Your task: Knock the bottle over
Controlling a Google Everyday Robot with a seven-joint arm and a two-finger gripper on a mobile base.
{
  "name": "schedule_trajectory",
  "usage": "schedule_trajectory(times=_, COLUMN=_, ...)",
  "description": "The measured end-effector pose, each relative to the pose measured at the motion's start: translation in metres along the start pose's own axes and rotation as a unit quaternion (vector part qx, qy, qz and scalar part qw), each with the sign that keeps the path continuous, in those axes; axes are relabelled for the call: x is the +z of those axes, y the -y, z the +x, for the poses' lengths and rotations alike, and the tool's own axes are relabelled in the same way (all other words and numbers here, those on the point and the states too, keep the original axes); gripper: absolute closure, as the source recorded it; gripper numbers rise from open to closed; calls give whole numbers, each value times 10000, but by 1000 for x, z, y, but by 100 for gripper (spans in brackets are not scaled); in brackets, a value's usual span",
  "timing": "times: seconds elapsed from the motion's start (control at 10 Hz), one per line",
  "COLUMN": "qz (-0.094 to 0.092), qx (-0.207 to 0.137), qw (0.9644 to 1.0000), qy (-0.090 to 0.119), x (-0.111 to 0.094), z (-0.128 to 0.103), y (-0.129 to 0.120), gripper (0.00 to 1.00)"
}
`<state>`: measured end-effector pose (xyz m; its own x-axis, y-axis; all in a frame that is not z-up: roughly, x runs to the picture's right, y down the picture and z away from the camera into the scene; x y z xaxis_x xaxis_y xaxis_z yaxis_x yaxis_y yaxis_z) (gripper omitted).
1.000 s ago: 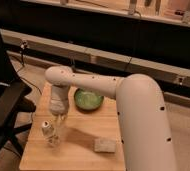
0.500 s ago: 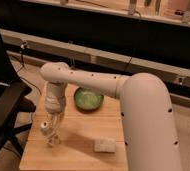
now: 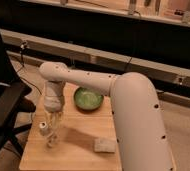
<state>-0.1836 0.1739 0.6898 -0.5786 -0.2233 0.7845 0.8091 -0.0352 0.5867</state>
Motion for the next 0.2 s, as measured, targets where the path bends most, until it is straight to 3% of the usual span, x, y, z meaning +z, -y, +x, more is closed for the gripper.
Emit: schedule_trajectory(times=0.2, qz=7, qx=-84, qw=9999, qy=59, x=5, z=1, y=8, gripper=100)
